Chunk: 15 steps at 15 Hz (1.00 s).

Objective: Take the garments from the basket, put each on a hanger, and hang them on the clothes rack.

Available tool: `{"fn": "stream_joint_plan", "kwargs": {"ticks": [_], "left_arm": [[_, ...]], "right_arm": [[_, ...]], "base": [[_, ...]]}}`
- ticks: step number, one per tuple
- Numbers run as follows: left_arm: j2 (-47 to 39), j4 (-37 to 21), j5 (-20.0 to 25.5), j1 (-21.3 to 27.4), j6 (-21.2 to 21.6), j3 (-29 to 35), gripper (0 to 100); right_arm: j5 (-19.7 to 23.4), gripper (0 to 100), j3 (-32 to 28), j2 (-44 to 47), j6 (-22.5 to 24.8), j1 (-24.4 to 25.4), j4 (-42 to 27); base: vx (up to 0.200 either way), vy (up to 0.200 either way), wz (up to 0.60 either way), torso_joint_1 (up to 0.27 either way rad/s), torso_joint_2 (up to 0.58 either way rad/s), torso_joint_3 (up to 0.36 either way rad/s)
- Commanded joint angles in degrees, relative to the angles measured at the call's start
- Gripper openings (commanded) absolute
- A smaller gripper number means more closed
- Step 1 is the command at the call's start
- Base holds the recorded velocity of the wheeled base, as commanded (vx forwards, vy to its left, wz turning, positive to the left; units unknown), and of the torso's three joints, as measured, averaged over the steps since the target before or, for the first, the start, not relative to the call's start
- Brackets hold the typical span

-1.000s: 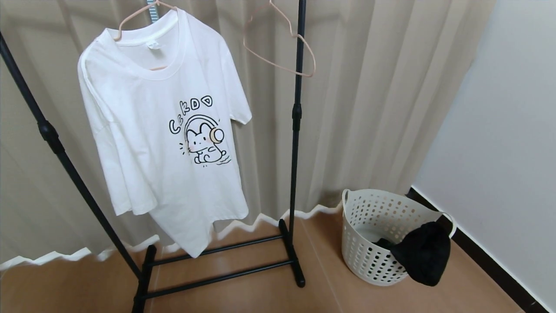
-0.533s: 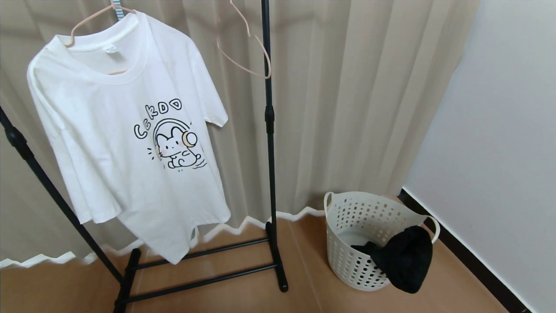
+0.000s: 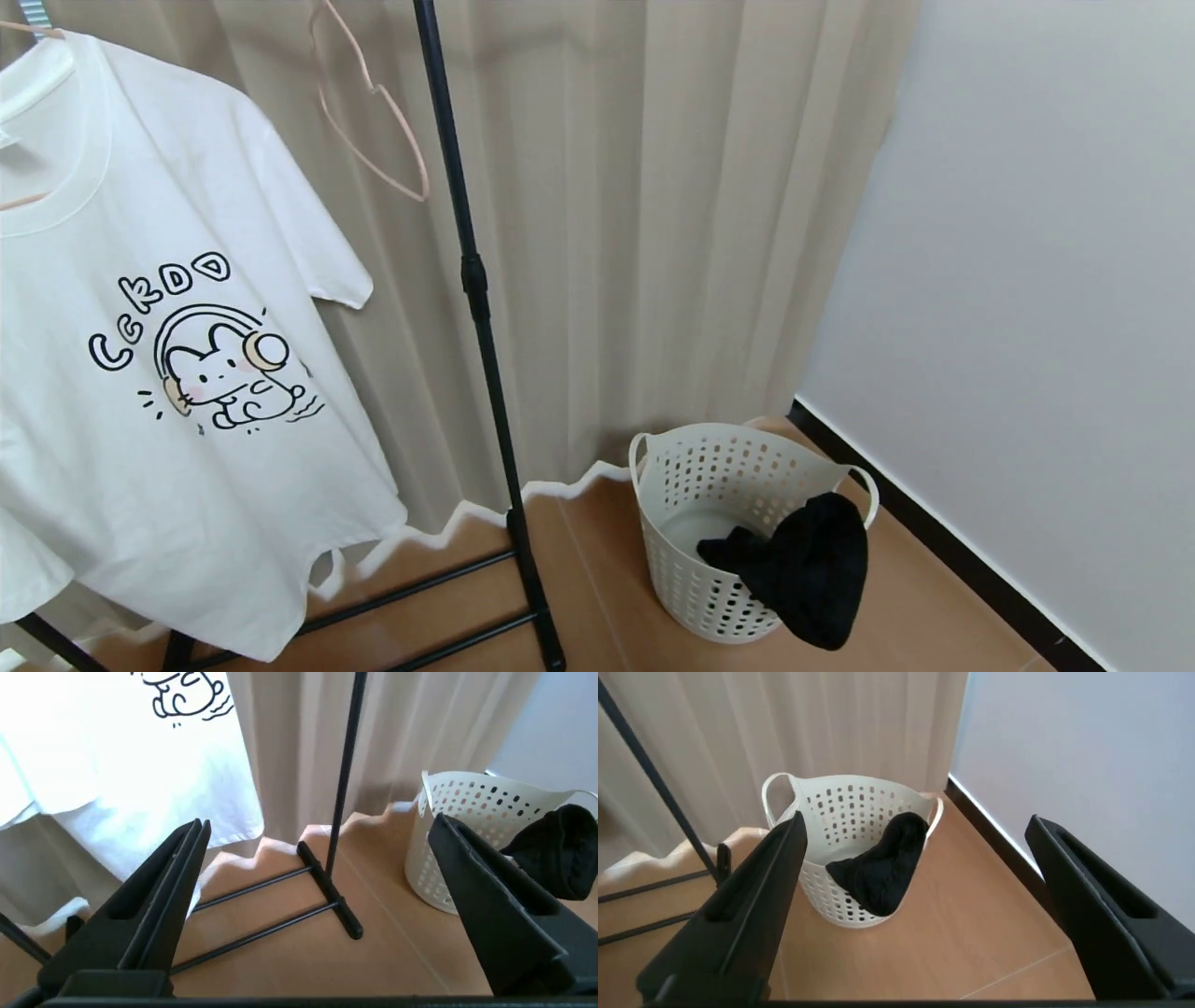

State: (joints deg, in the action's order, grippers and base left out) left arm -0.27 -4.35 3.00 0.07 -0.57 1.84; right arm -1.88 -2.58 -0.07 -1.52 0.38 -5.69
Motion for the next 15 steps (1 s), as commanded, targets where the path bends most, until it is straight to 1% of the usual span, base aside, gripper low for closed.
{"fn": "stream_joint_plan", "kwargs": {"ticks": [1, 4, 8, 10, 15], "left_arm": [[-0.1, 0.0, -0.1, 0.0, 0.0, 0.0, 100], [-0.1, 0.0, -0.1, 0.0, 0.0, 0.0, 100], [-0.1, 0.0, -0.1, 0.0, 0.0, 0.0, 100], [-0.1, 0.0, -0.1, 0.0, 0.0, 0.0, 100], [-0.1, 0.0, 0.0, 0.0, 0.0, 0.0, 100]], "right_arm": [[0.0, 100, 0.0, 0.1, 0.0, 0.0, 0.0], [0.0, 100, 0.0, 0.1, -0.1, 0.0, 0.0], [0.0, 100, 0.0, 0.1, 0.0, 0.0, 0.0], [0.0, 100, 0.0, 0.1, 0.0, 0.0, 0.0], [0.0, 100, 0.0, 0.1, 0.0, 0.0, 0.0]], "base": [[0.000, 0.000, -0.60, -0.012, 0.00, 0.012], [0.000, 0.000, -0.60, -0.001, 0.00, 0.002], [0.000, 0.000, 0.00, 0.000, 0.00, 0.000], [0.000, -0.200, 0.00, 0.007, 0.00, 0.000], [0.200, -0.200, 0.00, 0.000, 0.00, -0.001]]}}
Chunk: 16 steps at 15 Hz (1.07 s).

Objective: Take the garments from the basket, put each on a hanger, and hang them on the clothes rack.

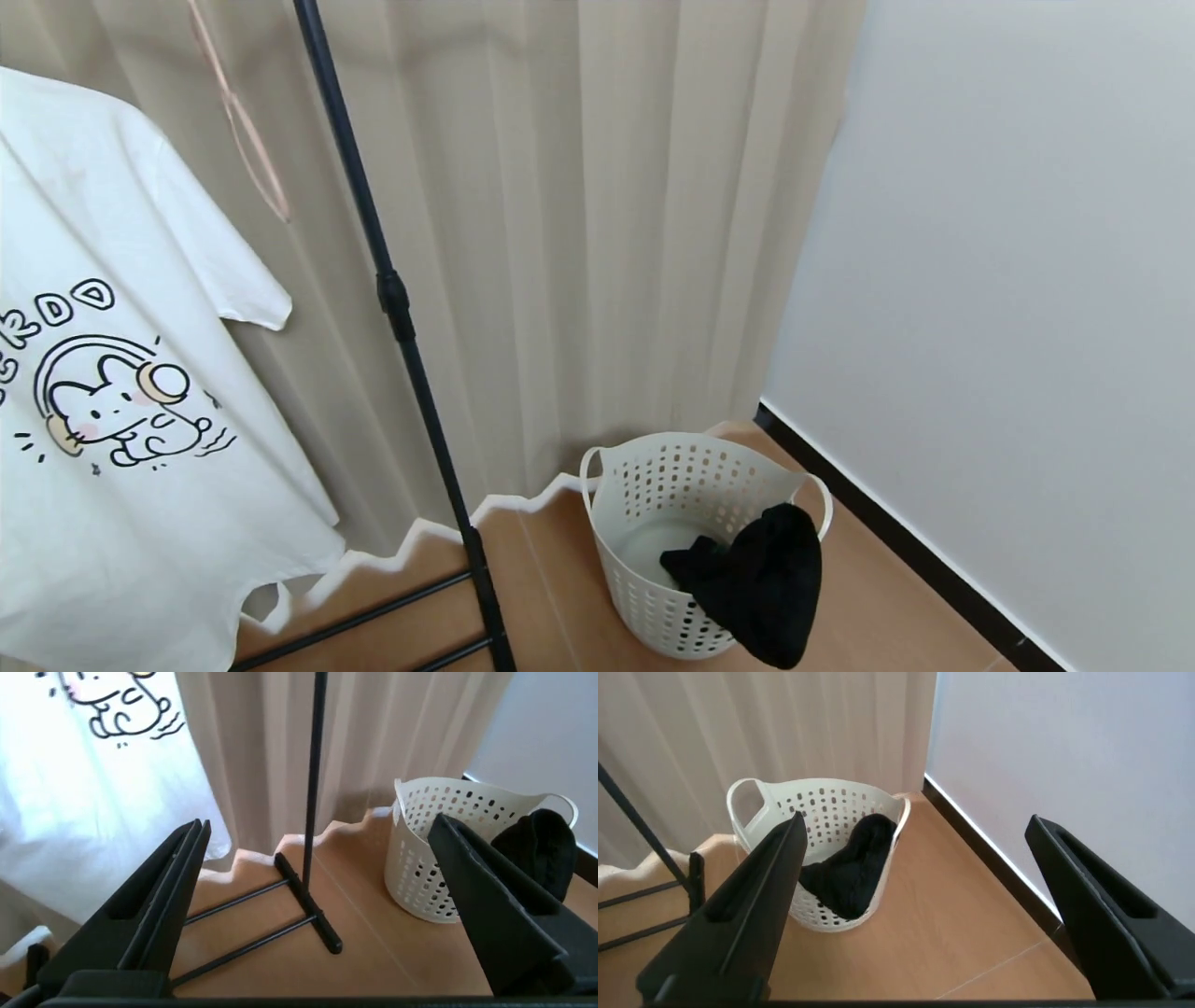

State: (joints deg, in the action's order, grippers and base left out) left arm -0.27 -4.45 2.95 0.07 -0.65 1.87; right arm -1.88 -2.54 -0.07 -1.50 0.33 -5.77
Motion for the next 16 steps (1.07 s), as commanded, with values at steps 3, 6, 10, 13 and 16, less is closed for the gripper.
{"fn": "stream_joint_plan", "kwargs": {"ticks": [3, 6, 10, 13, 16], "left_arm": [[-0.1, 0.1, 0.0, 0.0, -0.4, 0.0, 100], [-0.1, 0.1, 0.0, 0.0, -0.4, 0.0, 100], [-0.1, 0.1, 0.0, 0.0, -0.3, 0.0, 100], [-0.1, 0.1, -0.1, 0.0, -0.4, 0.0, 100], [-0.1, 0.1, 0.0, 0.0, -0.3, 0.0, 100]], "right_arm": [[0.0, 100, 0.0, 0.1, 0.0, 0.0, 0.1], [-0.1, 100, 0.0, 0.1, 0.0, 0.0, 0.1], [-0.1, 100, 0.0, 0.1, 0.0, 0.0, 0.1], [-0.1, 100, 0.0, 0.1, 0.0, 0.0, 0.1], [-0.1, 100, 0.0, 0.1, 0.0, 0.0, 0.1]], "base": [[0.067, -0.067, 0.00, 0.004, 0.00, -0.001], [0.000, 0.000, 0.00, 0.000, 0.00, 0.000], [0.000, 0.000, 0.00, 0.000, 0.00, 0.000], [0.000, 0.000, 0.00, 0.000, 0.00, 0.000], [0.000, 0.000, 0.00, 0.000, 0.00, 0.000]]}}
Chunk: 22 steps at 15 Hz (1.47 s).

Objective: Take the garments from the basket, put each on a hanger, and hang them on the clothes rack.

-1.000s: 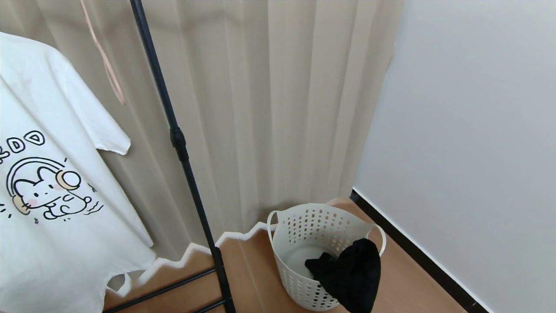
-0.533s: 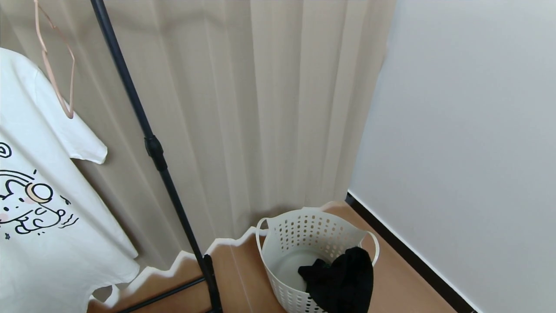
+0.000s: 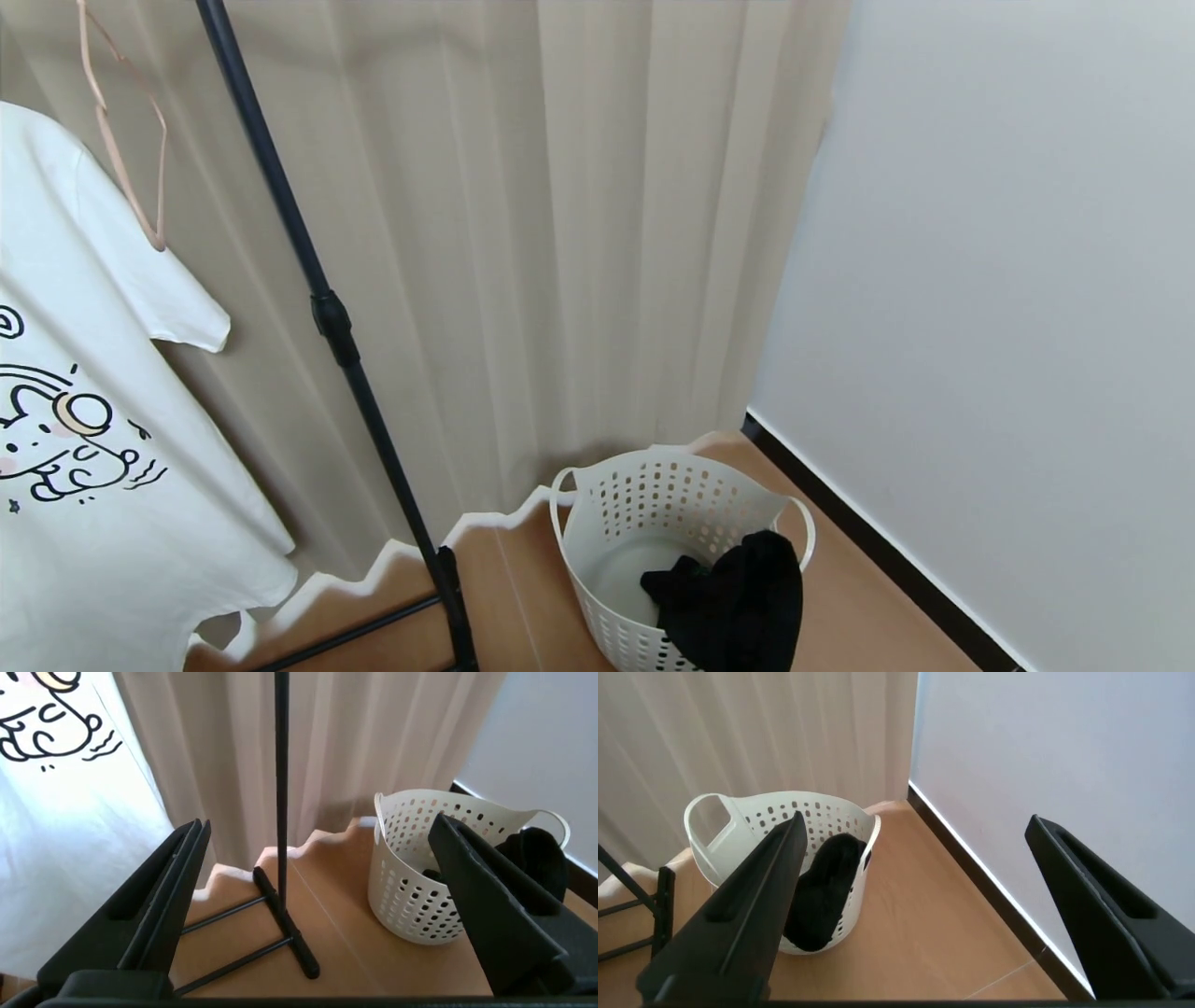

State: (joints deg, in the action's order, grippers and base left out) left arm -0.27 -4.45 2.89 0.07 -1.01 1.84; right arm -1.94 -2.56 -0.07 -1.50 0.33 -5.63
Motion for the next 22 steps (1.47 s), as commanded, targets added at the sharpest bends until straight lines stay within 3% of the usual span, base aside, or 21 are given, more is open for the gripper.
{"fn": "stream_joint_plan", "kwargs": {"ticks": [1, 9, 22], "left_arm": [[-0.1, 0.0, 0.0, 0.0, 0.0, 0.0, 100], [-0.1, 0.0, 0.0, 0.0, -0.2, 0.1, 100], [-0.1, 0.0, -0.1, 0.1, -0.2, 0.1, 100]], "right_arm": [[0.0, 100, 0.0, 0.1, 0.0, 0.0, 0.0], [0.0, 100, 0.0, 0.1, 0.2, 0.0, -0.1], [-0.1, 100, 0.0, 0.1, -0.4, 0.0, 0.0]], "base": [[0.000, 0.000, 0.00, 0.002, 0.01, -0.061], [0.000, 0.000, 0.00, -0.011, 0.16, -0.040], [0.000, 0.000, 0.00, 0.005, 0.01, -0.187]]}}
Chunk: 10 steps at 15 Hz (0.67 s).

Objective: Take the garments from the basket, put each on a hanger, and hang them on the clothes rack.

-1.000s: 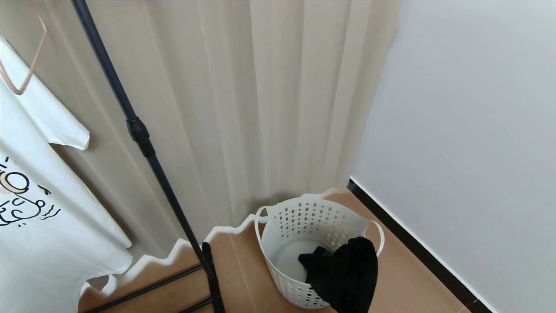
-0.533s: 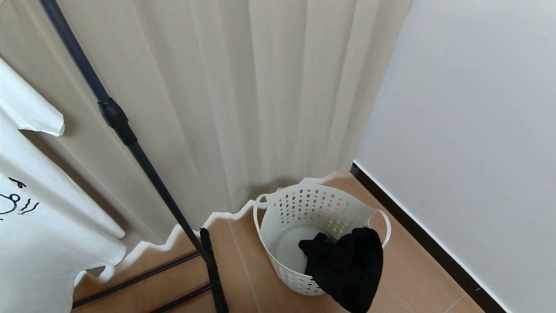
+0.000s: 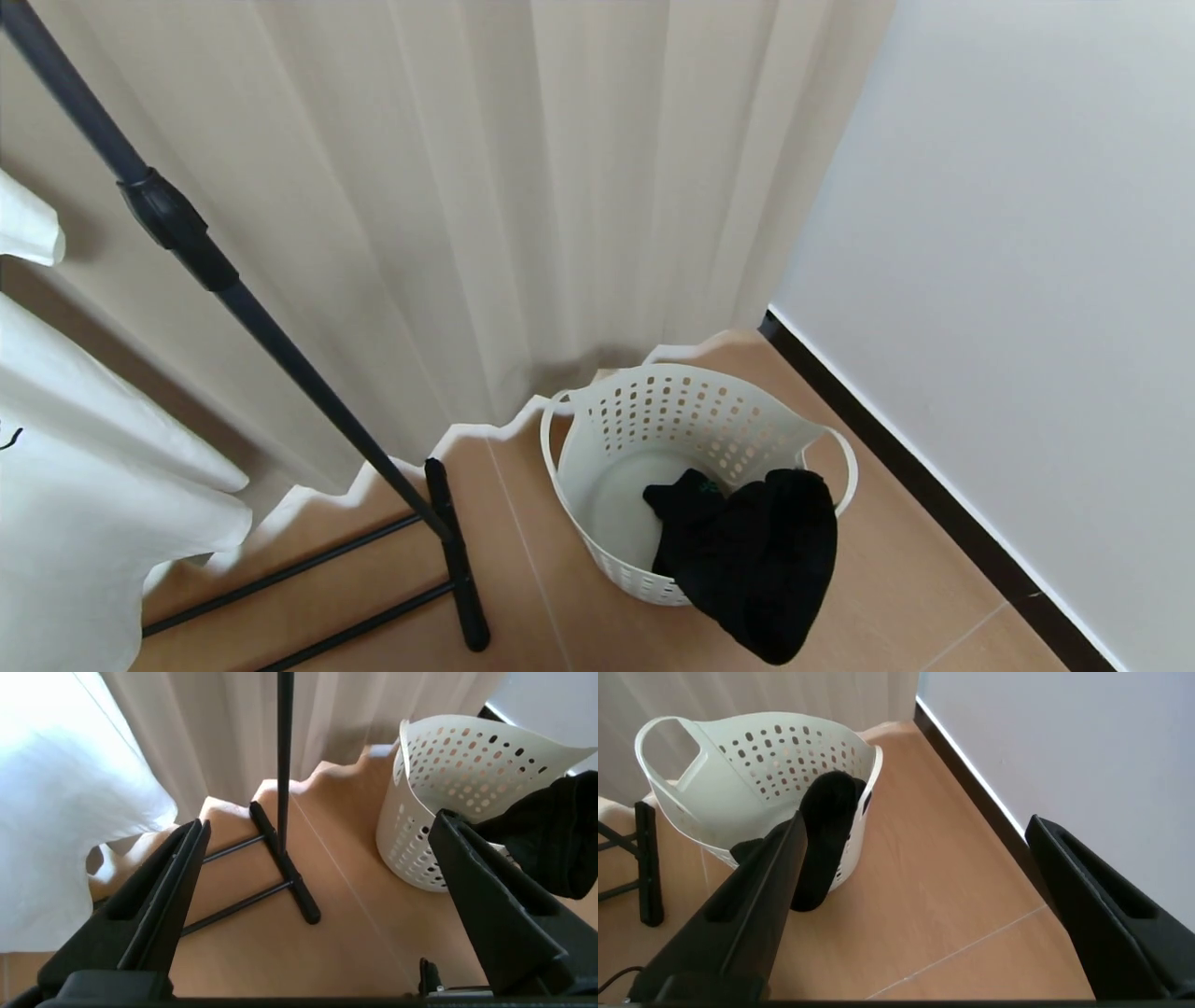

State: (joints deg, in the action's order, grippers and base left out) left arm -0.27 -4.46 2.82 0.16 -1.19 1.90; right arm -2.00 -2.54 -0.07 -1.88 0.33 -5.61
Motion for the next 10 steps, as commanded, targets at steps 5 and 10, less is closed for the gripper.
{"fn": "stream_joint_plan", "kwargs": {"ticks": [5, 10], "left_arm": [[-0.1, 0.0, 0.0, 0.0, 0.0, 0.0, 100], [-0.1, 0.0, 0.0, -0.1, 0.0, 0.0, 100]], "right_arm": [[0.0, 100, 0.0, 0.1, 0.0, 0.0, 0.0], [-0.1, 100, 0.0, 0.1, -0.2, 0.0, 0.1]], "base": [[0.000, 0.000, 0.00, 0.004, 0.01, -0.198], [0.000, 0.000, 0.00, 0.000, 0.00, -0.198]]}}
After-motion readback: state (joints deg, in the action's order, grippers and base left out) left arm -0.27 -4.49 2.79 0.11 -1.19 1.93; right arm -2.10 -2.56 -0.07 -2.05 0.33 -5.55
